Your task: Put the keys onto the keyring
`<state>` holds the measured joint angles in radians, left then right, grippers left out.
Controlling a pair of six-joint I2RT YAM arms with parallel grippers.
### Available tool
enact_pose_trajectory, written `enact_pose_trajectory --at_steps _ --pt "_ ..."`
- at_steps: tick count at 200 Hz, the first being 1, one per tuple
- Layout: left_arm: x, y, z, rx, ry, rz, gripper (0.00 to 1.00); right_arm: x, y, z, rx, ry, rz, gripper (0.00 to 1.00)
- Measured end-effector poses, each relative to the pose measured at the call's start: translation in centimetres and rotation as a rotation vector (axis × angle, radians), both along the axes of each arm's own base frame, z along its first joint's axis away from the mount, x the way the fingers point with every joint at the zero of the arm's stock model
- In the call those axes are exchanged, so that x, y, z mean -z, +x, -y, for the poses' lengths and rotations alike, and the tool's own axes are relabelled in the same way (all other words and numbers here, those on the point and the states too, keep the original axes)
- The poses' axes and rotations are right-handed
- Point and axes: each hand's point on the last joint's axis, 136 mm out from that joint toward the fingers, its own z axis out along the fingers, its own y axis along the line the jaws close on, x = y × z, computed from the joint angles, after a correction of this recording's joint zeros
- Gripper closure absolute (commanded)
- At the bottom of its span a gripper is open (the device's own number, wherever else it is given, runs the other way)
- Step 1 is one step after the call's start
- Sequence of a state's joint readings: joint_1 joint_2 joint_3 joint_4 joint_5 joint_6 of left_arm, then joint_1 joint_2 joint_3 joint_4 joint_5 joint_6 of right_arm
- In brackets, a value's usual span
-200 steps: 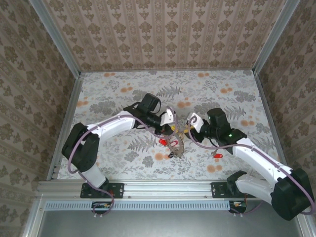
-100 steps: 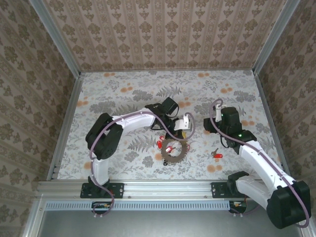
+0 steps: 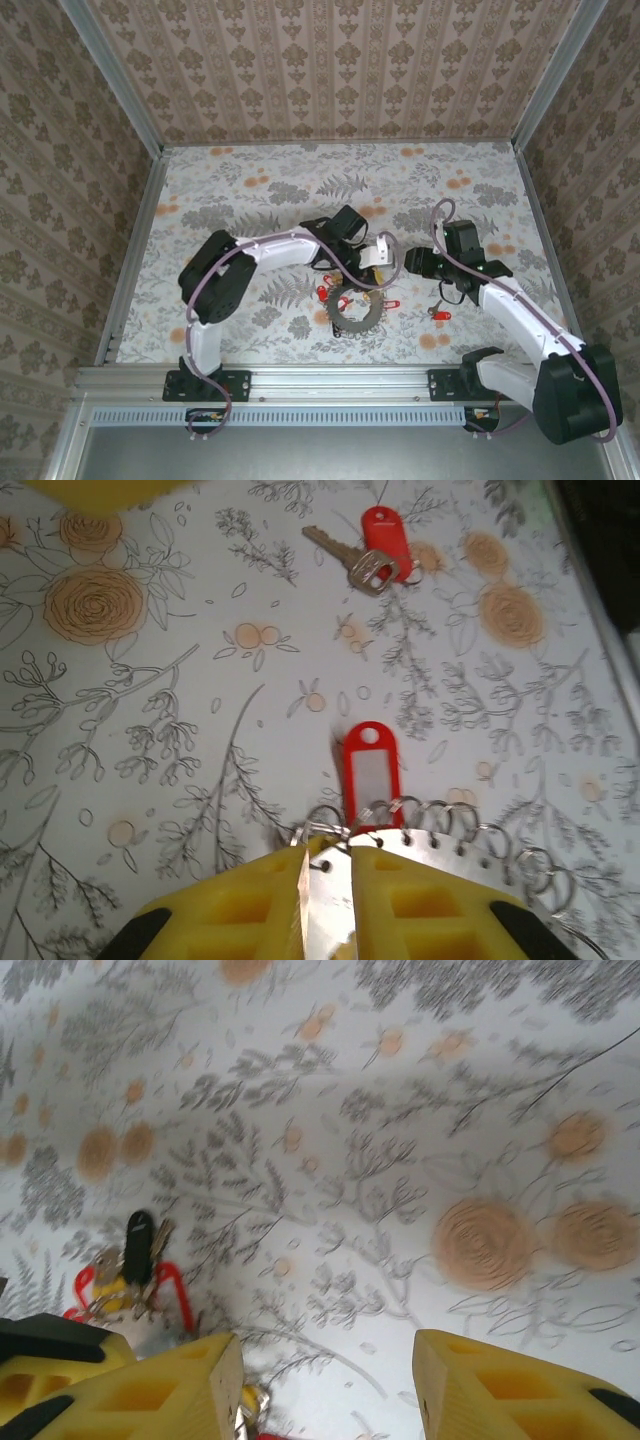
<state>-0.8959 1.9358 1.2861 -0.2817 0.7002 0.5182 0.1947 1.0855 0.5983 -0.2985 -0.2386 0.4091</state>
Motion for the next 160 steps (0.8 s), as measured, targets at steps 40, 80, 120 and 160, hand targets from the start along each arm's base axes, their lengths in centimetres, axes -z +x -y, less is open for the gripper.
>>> enact_pose_trajectory --at_steps 40,80,120,160 --pt "-5.9 -0.7 -1.7 -0.108 -0.202 0.047 0.78 1.6 -1.4 -2.7 -0.109 0.116 -0.113 0.51" --pt "-10.0 -0.7 -4.4 -0.304 -0.342 0.072 0.68 4.1 -3.4 -5.6 -0.254 0.114 -0.229 0.48" --pt "-7.6 0.3 -8.3 -0.637 -0.267 -0.061 0.63 5.3 -2.9 -7.8 -0.357 0.086 -0.273 0.48" --pt "-4.9 0.8 -13.1 -0.947 -0.222 -0.180 0.27 6.1 -2.0 -9.3 -0.414 0.057 -0.297 0.48"
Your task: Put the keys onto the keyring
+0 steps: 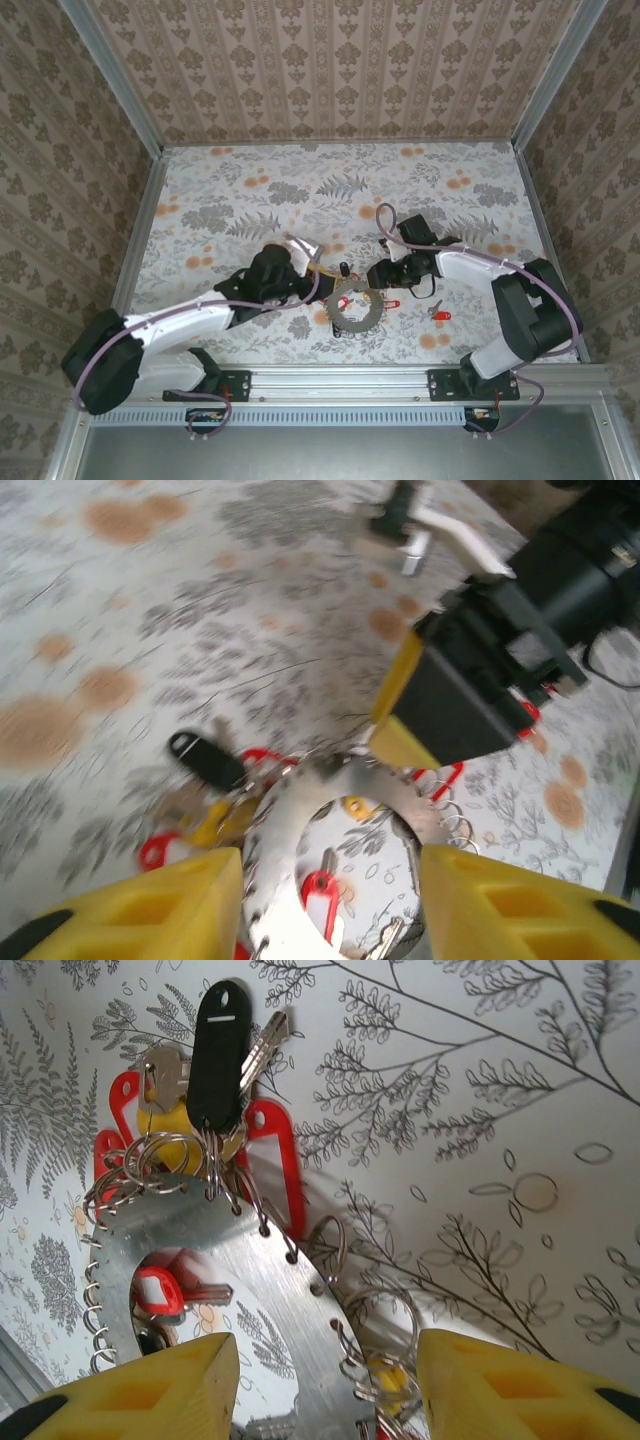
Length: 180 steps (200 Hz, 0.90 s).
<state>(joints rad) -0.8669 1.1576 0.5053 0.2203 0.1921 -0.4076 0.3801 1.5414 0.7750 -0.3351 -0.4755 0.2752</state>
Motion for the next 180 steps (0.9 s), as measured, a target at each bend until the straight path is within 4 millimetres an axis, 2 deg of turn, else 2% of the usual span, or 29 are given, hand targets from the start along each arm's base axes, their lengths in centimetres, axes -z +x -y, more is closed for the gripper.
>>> enact_pose_trajectory --at_steps 6,9,48,70,82,96,106,126,149,180 --pt "0.2 0.2 -0.8 -0.046 -0.001 -0.013 0.05 0.1 0.0 -0.1 -0.006 -0.002 -0.002 0.47" --pt "0.2 0.2 -1.1 -0.062 -0.002 -0.014 0.01 0.2 0.1 -0.2 -0.009 -0.003 -0.003 0.47" --pt "1.2 0.6 -6.3 -0.324 -0.094 -0.102 0.00 1.5 -0.6 -0.6 -0.035 -0.025 -0.042 0.48" --pt "2.5 0.3 -7.7 -0.381 -0.106 -0.178 0.00 1.7 -0.7 -0.8 -0.041 -0.028 -0.048 0.51" --pt "2.8 0.0 -7.5 -0.371 -0.118 -0.219 0.04 1.7 -0.7 -0.8 -0.043 -0.026 -0.046 0.52" --pt "3.5 -0.6 -6.8 -0.342 -0.123 -0.280 0.16 1.8 -0.9 -1.1 -0.050 -0.016 -0.042 0.54" --pt "4.6 -1.1 -6.2 -0.319 -0.111 -0.334 0.25 1.9 -0.9 -1.2 -0.052 -0.012 -0.038 0.56" --pt "6.7 -2.2 -4.9 -0.271 -0.060 -0.438 0.35 2.0 -0.9 -1.2 -0.049 -0.005 -0.033 0.58" --pt "7.8 -2.8 -3.1 -0.220 -0.032 -0.507 0.39 2.0 -0.9 -1.4 -0.052 0.012 -0.028 0.60" --pt "8.7 -2.7 -1.5 -0.192 -0.028 -0.559 0.51 1.9 -1.3 -2.0 -0.070 0.050 -0.030 0.61"
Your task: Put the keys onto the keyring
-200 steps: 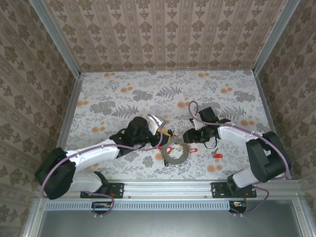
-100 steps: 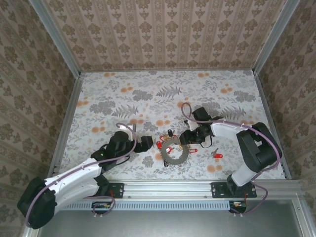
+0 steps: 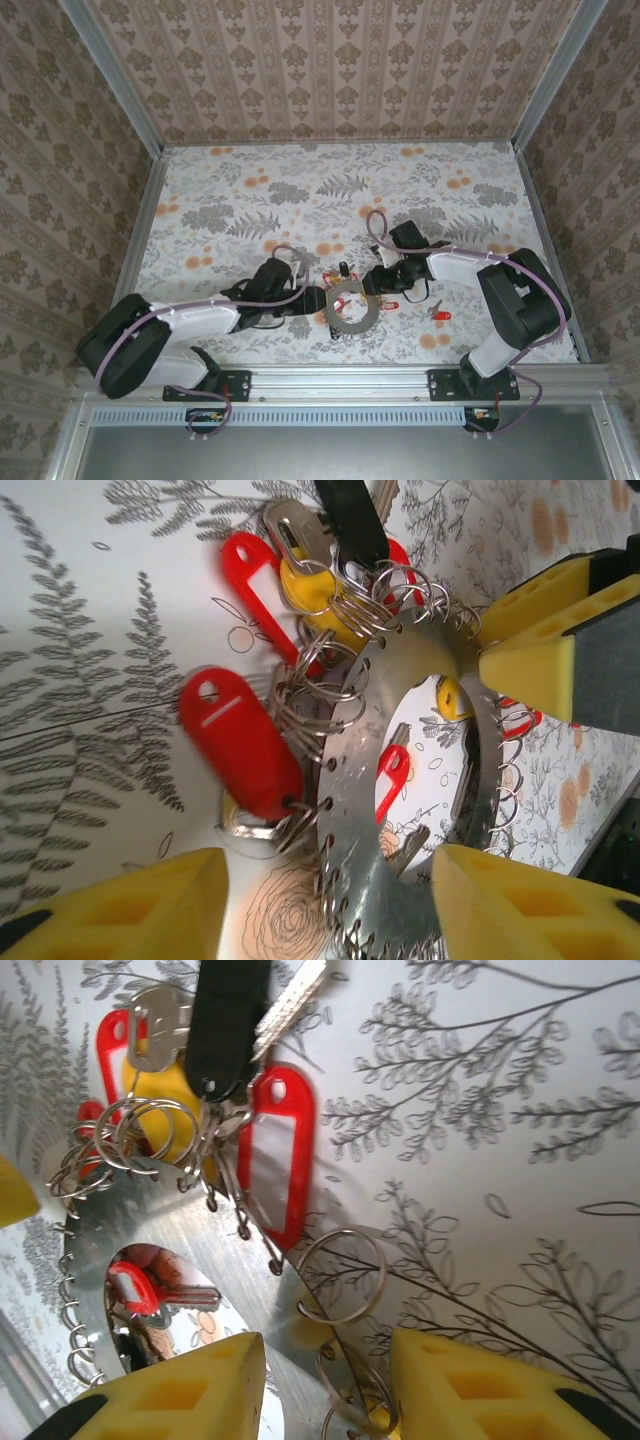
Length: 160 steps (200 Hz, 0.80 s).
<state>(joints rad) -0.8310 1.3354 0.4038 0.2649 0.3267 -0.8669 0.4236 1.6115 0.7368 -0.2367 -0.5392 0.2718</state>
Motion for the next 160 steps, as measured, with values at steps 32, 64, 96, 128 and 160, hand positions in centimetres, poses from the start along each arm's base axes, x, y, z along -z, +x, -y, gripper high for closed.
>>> enact_pose_trajectory --at_steps 32,64,96,128,160 --pt "0.9 0.5 1.1 0.005 -0.005 -0.029 0.57 0.0 -0.4 -0.4 -0.016 0.031 -0.005 0.61" --pt "1.5 1.0 2.1 0.005 -0.019 -0.048 0.64 -0.1 -1.1 -0.8 -0.035 0.070 -0.022 0.62" --pt "1.5 1.7 3.1 0.002 -0.035 -0.056 0.67 -0.1 -2.2 -1.2 -0.057 0.120 -0.064 0.72" --pt "1.5 2.1 3.0 -0.014 -0.039 -0.063 0.59 -0.4 -2.7 -1.2 -0.063 0.160 -0.091 0.86" --pt "-0.1 3.2 2.0 -0.053 -0.031 -0.011 0.27 -2.3 -2.1 -1.0 -0.045 0.195 -0.052 0.90"
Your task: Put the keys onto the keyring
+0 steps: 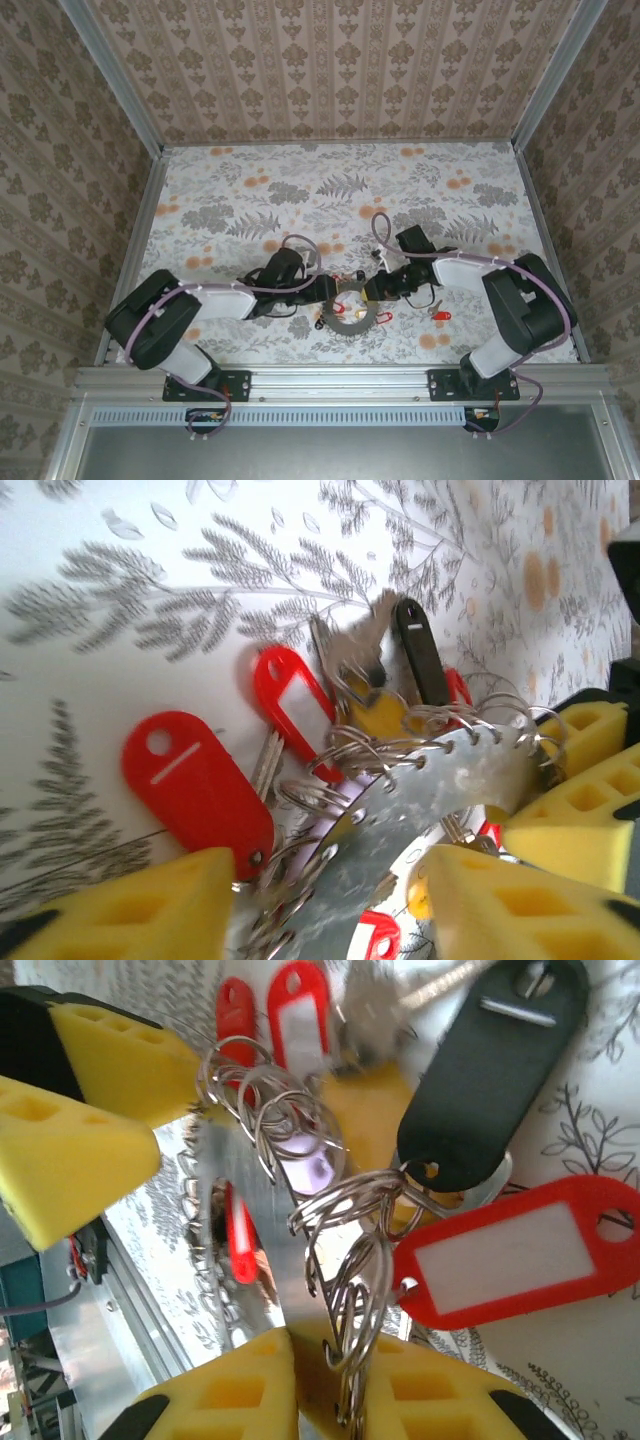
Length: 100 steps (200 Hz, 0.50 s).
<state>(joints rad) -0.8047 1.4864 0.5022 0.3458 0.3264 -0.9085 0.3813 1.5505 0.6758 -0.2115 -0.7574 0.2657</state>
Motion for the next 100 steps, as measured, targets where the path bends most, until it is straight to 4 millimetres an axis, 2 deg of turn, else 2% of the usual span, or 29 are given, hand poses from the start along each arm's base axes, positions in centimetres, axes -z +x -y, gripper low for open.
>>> enact_pose_trajectory --at_steps 9,34,67,100 --pt "-0.7 0.5 -0.6 -0.022 0.006 0.017 0.17 -0.8 0.4 0.2 0.012 0.011 0.022 0.92" --pt "-3.6 2.1 -2.0 -0.072 -0.010 0.081 0.05 -3.9 1.7 0.6 0.064 0.066 0.088 0.95" --pt "-7.0 4.5 -3.3 -0.123 -0.082 0.120 0.04 -8.1 4.1 0.9 0.129 0.141 0.151 0.97" --pt "-10.5 6.1 -2.9 -0.103 -0.168 0.147 0.06 -11.6 6.8 0.7 0.188 0.231 0.202 0.98"
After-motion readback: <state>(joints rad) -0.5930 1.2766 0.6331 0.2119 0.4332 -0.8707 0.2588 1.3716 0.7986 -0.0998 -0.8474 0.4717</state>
